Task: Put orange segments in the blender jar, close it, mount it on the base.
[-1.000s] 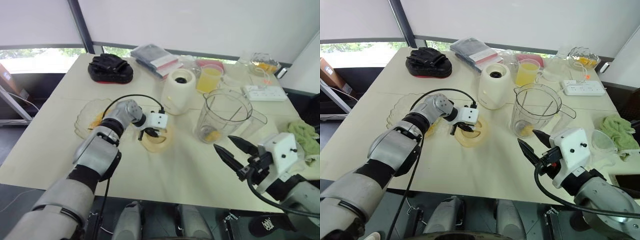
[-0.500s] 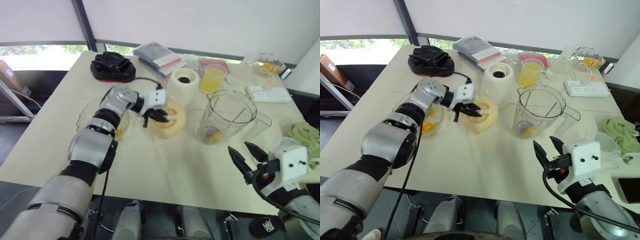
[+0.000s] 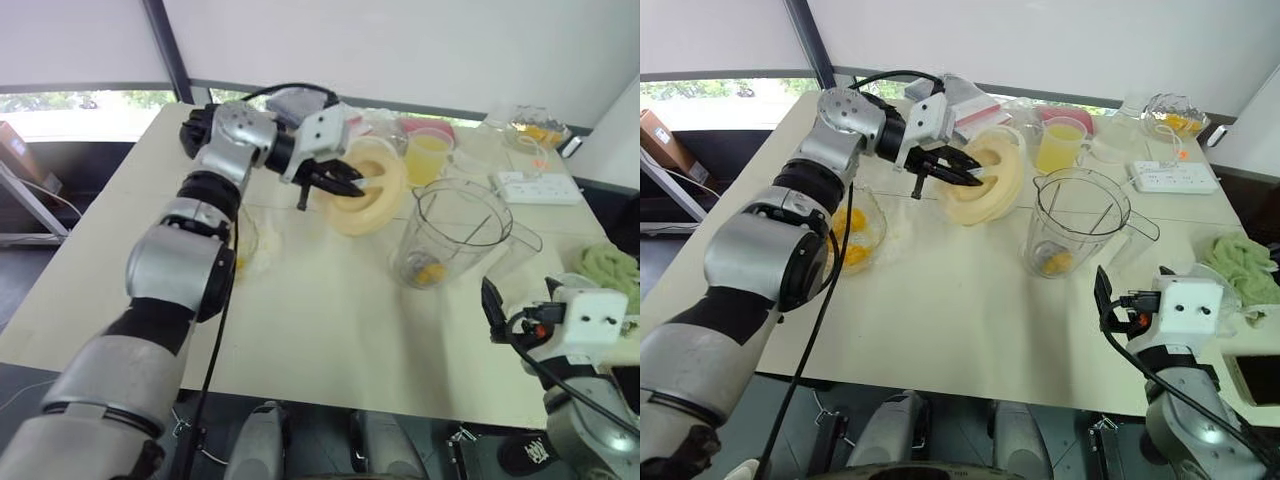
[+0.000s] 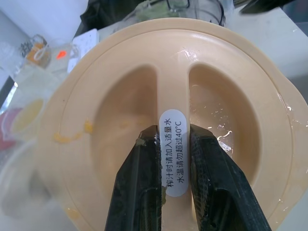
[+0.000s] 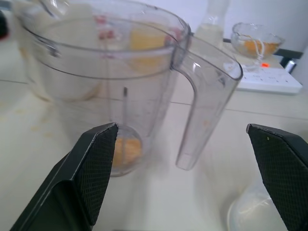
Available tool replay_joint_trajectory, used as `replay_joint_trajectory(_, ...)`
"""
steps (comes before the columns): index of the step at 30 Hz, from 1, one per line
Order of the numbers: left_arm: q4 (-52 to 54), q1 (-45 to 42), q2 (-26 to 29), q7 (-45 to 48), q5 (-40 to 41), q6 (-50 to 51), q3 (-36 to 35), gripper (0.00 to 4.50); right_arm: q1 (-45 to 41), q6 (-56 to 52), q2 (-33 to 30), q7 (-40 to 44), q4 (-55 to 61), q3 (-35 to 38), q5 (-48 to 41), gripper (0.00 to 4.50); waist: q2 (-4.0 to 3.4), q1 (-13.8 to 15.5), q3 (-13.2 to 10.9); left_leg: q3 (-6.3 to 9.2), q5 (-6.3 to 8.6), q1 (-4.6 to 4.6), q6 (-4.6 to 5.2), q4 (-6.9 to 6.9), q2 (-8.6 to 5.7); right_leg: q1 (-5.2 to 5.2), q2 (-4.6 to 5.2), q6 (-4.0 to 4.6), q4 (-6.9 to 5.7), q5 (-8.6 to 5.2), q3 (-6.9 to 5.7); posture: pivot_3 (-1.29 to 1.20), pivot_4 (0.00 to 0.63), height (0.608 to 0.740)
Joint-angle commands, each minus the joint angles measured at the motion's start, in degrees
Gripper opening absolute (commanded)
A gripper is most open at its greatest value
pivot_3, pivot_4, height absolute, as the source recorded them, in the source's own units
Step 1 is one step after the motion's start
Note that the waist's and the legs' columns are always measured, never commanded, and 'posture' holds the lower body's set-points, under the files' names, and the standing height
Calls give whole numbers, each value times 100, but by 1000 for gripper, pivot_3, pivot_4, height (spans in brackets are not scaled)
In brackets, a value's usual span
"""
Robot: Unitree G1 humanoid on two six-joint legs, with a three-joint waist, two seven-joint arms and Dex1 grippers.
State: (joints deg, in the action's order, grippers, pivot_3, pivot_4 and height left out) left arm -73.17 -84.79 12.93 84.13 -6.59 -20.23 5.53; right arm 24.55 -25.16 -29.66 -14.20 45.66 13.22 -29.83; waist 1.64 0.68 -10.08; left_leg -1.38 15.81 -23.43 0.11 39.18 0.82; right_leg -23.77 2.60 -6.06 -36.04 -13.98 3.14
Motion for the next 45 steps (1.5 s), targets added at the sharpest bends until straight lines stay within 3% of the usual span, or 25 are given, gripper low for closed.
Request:
replay_joint_trajectory(1, 19, -380, -120, -139, 20, -129, -28, 232, -411, -162, 232, -42, -278, -78, 431, 4421, -1, -4, -1, 0, 0, -2, 0, 0, 0, -3, 0, 0, -1, 0, 1, 0, 150, 740)
replay_joint_trajectory(19, -53, -561, -409, -341, 24, -241, -53, 232, -1862, 85, 1076, 416, -1883, -98, 1777, 4421, -8, -45, -1, -1, 0, -3, 0, -2, 0, -11, -6, -4, -8, 1, 2, 0, 150, 740)
replay_joint_trajectory(43, -33, -516, -426, -246, 26, -349, -38, 232, -3031, 536, 1567, 523, -3252, 424, 2082, 4421, -13, -148, -3, 0, 0, -4, 0, -7, -1, -17, -6, -25, -12, 12, 2, 0, 150, 740)
replay_joint_trajectory(45, -37, -544, -446, -255, 26, -343, -38, 232, -3090, 590, 1623, 503, -3341, 404, 2097, 3897, -13, -149, -3, 0, 0, -4, 0, -8, -1, -17, -7, -25, -12, 12, 2, 0, 150, 740)
